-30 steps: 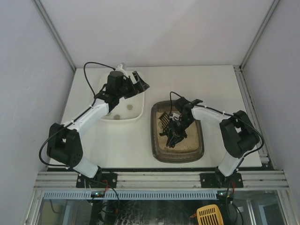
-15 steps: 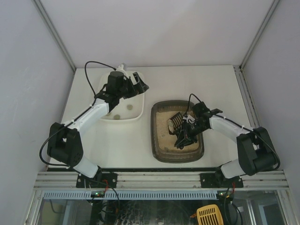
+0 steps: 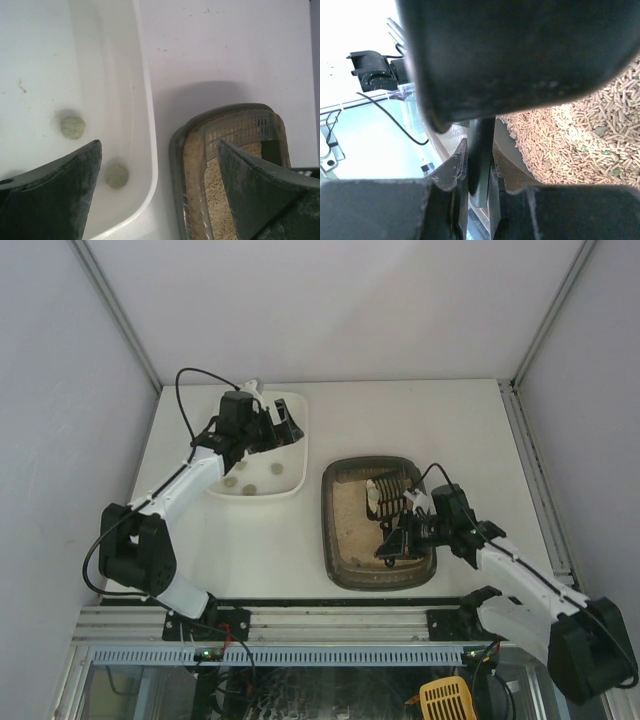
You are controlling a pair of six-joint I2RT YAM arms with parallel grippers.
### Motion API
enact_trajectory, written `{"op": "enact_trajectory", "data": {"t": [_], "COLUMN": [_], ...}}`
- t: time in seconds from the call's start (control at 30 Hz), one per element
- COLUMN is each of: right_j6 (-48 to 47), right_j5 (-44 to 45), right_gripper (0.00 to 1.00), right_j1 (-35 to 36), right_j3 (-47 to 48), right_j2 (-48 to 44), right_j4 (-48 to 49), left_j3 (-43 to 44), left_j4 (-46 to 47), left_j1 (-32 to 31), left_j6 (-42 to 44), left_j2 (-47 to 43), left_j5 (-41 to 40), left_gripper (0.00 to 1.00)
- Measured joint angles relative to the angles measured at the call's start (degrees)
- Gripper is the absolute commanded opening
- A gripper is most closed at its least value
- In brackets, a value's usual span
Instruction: Clean the litter box
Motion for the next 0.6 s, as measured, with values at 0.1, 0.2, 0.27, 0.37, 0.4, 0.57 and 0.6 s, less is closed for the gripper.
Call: {"op": "enact_trajectory", "data": {"t": [0.1,0.2,0.27,0.37,0.4,0.57,0.6], "right_j6": [2.9,4.7,5.5,6.4,6.3,6.7,7.6], "right_j5": [0.5,1.5,1.6,2.7,3.0,-0.7,-1.9], "right_gripper": [0.0,0.0,0.0,0.0,0.0,0.0,0.0], "right_j1": [0.6,1.7,2.2,2.4,2.9,-0.7,-2.8], "right_j3": [-4.5,-8.7,-10.4,-11.9,-11.9,-12.7,-13.5], "right_j2": [-5.8,-9.2,-10.2,-12.7,-13.4,-13.4,-14.1], "right_j4": [6.8,13.2,15.6,17.5,17.5,19.5,20.5], "left_j3": [0.0,0.0,0.0,0.0,0.0,0.0,0.0], "left_j4": [-0.9,-2.1,-2.9,-3.4,-3.6,-4.2,-4.2], "left_j1": [0.7,0.8,0.9,0.9,0.9,0.9,0.9], "left_j6": [1.8,3.4,4.3,5.4,5.8,6.4,6.4], "left_j2": [-0.5,-1.2,-1.4,-1.4,-1.4,-2.0,-2.2], "left_j5": [-1.0,-2.4,-3.3,-4.6,-4.9,-6.0,-6.2], "left_gripper": [1.0,1.0,1.0,1.0,1.0,1.0,1.0]}}
